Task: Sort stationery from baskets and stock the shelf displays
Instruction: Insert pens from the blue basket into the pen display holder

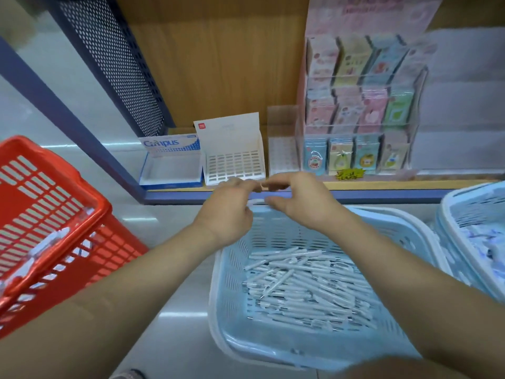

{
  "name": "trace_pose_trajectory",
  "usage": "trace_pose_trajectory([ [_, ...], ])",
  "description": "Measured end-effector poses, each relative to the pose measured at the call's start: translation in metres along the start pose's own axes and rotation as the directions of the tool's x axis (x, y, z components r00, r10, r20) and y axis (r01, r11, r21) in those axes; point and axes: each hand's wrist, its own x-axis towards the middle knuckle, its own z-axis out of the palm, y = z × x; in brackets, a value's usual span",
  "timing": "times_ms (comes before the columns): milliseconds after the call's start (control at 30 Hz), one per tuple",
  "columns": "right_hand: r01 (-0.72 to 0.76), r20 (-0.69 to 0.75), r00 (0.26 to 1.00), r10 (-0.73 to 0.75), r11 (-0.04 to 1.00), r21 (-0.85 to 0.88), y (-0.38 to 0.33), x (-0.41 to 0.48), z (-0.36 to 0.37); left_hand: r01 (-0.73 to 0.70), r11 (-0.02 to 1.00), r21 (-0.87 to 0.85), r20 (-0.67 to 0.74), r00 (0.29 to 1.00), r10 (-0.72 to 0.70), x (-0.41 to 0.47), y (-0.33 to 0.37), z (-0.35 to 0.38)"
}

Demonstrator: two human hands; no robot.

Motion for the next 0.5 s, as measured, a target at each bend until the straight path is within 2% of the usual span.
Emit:
trace_pose_trajectory([
  [100, -0.002, -0.207, 0.978, 0.030, 0.991, 0.133, -0.001, -0.011, -0.025, -0.269, 0.961, 0.063, -0.183, 0.943, 0.277, -0.001, 0.018, -0.008],
  [167, -0.054, -0.172, 0.980, 0.096, 0.971, 0.234, 0.006, -0.031, -0.044, -0.347, 0.936, 0.058, -0.084, 0.933, 0.351, -0.006, 0.032, -0.005],
  [233, -0.152, 0.049, 0.988, 0.145, 0.969, 0.193, 0.012, -0.056, -0.055, -0.325, 0.945, 0.044, 0.162, 0.935, 0.315, -0.011, 0.041, 0.013],
  [300, -0.229, 0.261, 0.940, 0.222, 0.973, -0.002, 0.020, -0.075, -0.050, -0.276, 0.956, 0.102, 0.384, 0.897, 0.218, -0.014, 0.044, 0.040],
  [400, -0.270, 0.321, 0.894, 0.314, 0.947, -0.175, 0.044, -0.086, -0.016, -0.266, 0.940, 0.213, 0.548, 0.829, 0.111, -0.017, 0.043, 0.079],
  [500, -0.242, 0.372, 0.855, 0.361, 0.913, -0.329, 0.073, -0.089, 0.020, -0.268, 0.927, 0.263, 0.586, 0.808, 0.067, -0.013, 0.044, 0.110],
])
